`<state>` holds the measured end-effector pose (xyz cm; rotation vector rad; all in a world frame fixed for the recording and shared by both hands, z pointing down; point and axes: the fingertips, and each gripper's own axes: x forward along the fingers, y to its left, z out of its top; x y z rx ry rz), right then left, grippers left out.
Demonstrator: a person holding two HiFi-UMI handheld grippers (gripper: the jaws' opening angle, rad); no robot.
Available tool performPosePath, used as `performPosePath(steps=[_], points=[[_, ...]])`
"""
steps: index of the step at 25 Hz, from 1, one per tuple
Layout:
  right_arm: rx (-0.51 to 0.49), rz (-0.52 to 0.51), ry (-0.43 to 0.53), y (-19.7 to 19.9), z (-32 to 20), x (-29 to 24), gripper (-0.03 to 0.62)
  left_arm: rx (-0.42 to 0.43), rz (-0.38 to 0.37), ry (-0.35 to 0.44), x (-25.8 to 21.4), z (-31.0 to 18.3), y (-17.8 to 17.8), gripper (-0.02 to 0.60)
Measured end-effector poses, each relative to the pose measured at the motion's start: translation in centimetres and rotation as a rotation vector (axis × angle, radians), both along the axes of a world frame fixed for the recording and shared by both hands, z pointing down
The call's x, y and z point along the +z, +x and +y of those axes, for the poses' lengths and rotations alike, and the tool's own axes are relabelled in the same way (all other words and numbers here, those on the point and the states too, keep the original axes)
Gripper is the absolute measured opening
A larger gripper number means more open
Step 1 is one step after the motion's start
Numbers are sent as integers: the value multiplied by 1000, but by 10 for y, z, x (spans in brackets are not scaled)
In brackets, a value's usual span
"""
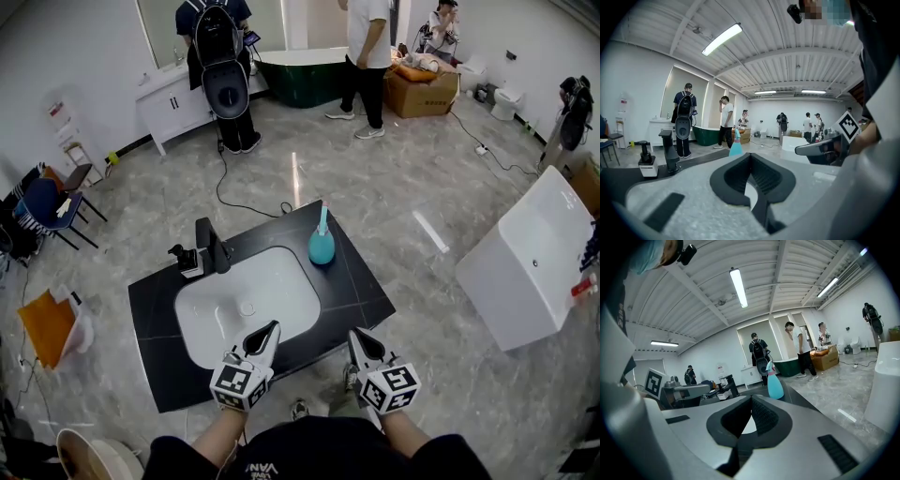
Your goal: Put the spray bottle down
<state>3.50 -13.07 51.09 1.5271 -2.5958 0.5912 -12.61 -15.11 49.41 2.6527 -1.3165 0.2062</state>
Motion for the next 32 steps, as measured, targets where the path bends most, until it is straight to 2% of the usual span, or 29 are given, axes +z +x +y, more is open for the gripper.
performPosePath(steps=[12,24,32], points=[[14,12,-42,-19,26,14,-3,-24,-10,1,2,39,-28,11],[-7,66,-24,-33,26,12,-3,-28,-40,3,7,45,-35,11],[-16,75,-28,-37,23,16,-3,-11,6,-6,8,46,-26,11]])
